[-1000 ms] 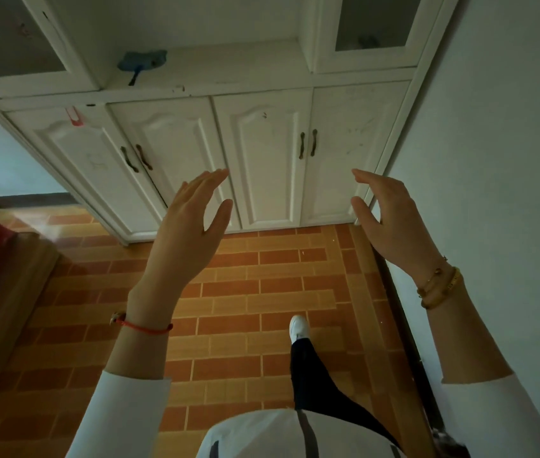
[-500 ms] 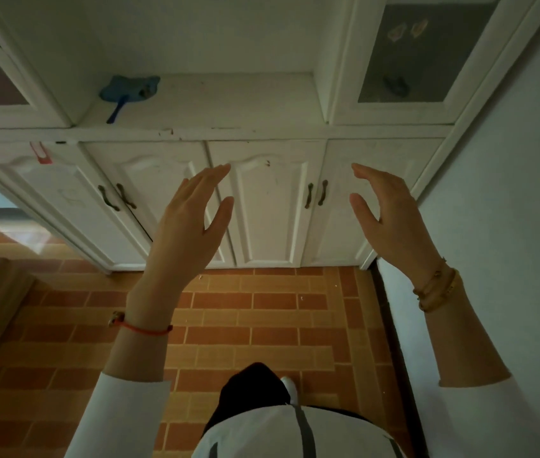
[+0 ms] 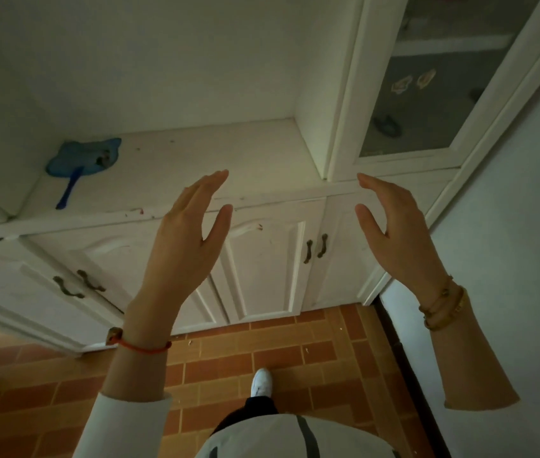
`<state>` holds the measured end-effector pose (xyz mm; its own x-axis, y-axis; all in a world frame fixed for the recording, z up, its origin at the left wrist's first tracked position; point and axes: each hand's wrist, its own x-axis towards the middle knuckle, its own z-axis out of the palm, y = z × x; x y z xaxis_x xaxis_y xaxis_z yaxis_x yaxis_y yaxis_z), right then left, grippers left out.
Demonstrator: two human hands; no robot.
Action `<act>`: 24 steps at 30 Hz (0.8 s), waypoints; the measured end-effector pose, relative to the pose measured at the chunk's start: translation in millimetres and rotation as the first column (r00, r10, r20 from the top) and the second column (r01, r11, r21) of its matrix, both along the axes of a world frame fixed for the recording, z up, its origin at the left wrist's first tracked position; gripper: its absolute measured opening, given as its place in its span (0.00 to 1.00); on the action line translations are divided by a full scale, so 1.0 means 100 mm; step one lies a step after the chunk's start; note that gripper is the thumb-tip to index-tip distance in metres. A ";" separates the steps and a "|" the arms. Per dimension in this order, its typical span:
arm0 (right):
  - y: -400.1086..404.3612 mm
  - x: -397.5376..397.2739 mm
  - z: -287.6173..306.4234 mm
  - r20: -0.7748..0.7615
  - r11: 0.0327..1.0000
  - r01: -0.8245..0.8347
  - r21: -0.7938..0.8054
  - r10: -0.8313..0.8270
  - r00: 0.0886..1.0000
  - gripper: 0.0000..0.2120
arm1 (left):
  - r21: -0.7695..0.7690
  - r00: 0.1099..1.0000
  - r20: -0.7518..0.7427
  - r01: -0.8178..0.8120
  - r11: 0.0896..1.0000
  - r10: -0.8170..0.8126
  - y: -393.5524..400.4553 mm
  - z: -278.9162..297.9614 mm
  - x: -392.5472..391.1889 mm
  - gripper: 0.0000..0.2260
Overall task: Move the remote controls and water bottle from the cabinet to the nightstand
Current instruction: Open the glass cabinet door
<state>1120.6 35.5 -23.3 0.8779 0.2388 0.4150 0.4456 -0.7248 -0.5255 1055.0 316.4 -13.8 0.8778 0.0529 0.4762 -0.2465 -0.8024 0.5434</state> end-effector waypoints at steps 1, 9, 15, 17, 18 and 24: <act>0.07 0.10 0.00 0.005 1.000 0.016 0.002 -0.016 1.000 0.21 | 0.000 1.000 0.001 0.016 1.000 -0.016 0.07 0.02 0.14 0.20; 0.42 0.62 0.09 0.013 0.989 0.146 -0.009 -0.145 0.989 0.21 | 0.016 0.991 0.019 0.133 0.991 -0.133 0.42 0.15 0.94 0.20; 0.42 0.81 0.21 0.033 0.979 0.204 0.005 -0.204 0.978 0.20 | 0.016 0.985 0.041 0.168 0.986 -0.169 0.42 0.25 1.35 0.20; 0.40 0.86 0.25 0.036 0.975 0.222 0.005 -0.222 0.974 0.20 | 0.017 0.980 0.037 0.196 0.980 -0.197 0.38 0.29 1.46 0.20; 0.40 0.88 0.28 0.042 0.973 0.229 0.008 -0.229 0.973 0.20 | 0.015 0.976 0.040 0.212 0.977 -0.213 0.34 0.31 1.52 0.20; 0.32 1.10 0.56 0.114 0.967 0.251 0.048 -0.255 0.960 0.21 | -0.016 0.948 0.121 0.298 0.954 -0.294 0.09 0.55 1.88 0.20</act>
<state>1230.3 67.5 32.2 0.8523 0.0001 0.5230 0.3103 -0.8052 -0.5054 1242.8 325.6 41.1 0.7950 -0.1836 0.5781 -0.5333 -0.6656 0.5220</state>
